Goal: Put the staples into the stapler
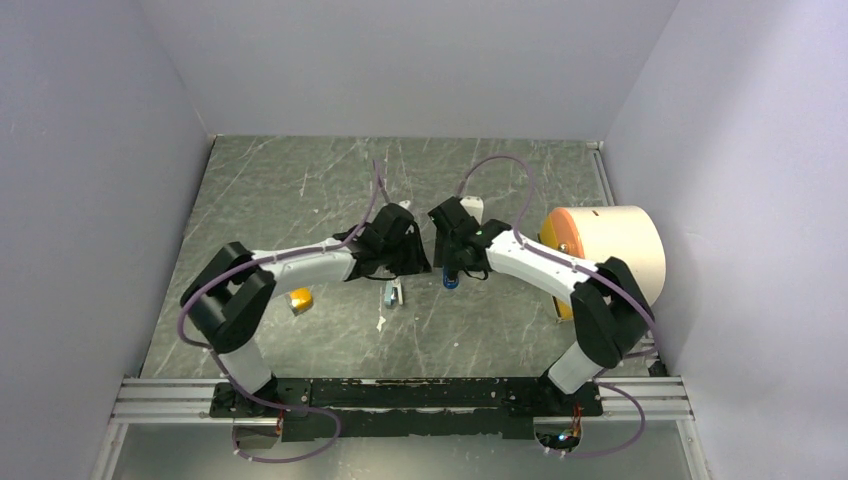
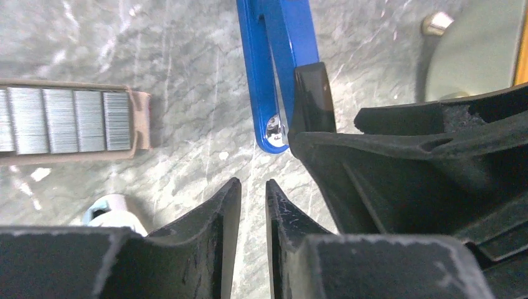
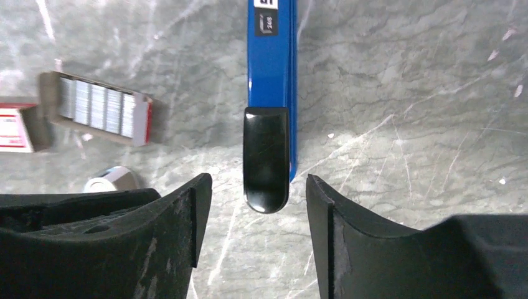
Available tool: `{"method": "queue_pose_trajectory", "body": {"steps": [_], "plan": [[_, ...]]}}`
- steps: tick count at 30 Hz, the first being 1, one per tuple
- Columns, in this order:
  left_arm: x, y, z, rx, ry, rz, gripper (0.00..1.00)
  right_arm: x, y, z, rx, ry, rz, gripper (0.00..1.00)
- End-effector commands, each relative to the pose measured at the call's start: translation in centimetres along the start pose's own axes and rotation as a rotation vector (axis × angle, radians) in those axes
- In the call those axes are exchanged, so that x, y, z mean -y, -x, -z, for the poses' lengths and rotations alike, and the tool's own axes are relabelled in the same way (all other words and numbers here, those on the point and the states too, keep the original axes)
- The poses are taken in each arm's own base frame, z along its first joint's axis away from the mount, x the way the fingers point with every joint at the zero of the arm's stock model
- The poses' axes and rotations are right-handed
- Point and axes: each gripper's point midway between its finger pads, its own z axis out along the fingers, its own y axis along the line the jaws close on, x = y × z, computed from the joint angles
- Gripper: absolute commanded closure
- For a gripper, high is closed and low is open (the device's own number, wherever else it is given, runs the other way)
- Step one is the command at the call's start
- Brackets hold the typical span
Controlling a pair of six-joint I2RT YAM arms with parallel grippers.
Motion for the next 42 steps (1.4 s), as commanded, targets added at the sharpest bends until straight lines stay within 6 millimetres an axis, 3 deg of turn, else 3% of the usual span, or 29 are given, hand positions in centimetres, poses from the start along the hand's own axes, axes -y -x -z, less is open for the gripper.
{"method": "queue_pose_trajectory", "body": {"steps": [1,4,8,10,15,20,24,33,39,42], "plan": [[-0.6,2.2,2.6,0.085,0.03,-0.008,0.71,-0.1,3.0,2.3,0.098,0.022,-0.018,0.37],[-1.2,3.2,4.9,0.145,0.062,-0.023,0.64,-0.5,3.4,3.0,0.119,0.057,-0.001,0.36],[-3.8,4.0,7.9,0.21,0.151,-0.023,0.53,-2.0,3.6,4.1,0.143,0.123,0.03,0.36],[-5.6,4.0,9.3,0.243,0.217,-0.019,0.47,-3.5,3.3,4.7,0.146,0.162,0.054,0.35],[-9.8,2.6,11.6,0.271,0.324,0.023,0.38,-8.4,0.0,4.8,0.083,0.255,0.151,0.39],[-11.3,0.4,11.3,0.215,0.308,0.068,0.38,-11.6,-3.8,3.0,-0.02,0.296,0.225,0.47],[-11.4,-0.5,10.4,0.184,0.271,0.083,0.47,-12.6,-5.4,1.8,-0.067,0.306,0.239,0.54],[-11.5,-1.3,9.1,0.134,0.243,0.081,0.54,-12.9,-7.1,-0.5,-0.124,0.279,0.251,0.69],[-11.6,-1.5,9.0,0.128,0.241,0.08,0.52,-12.5,-8.0,-1.3,-0.154,0.275,0.243,0.87],[-11.5,-1.5,9.0,0.13,0.232,0.082,0.48,-12.4,-8.2,-1.4,-0.169,0.306,0.22,0.9]]}}
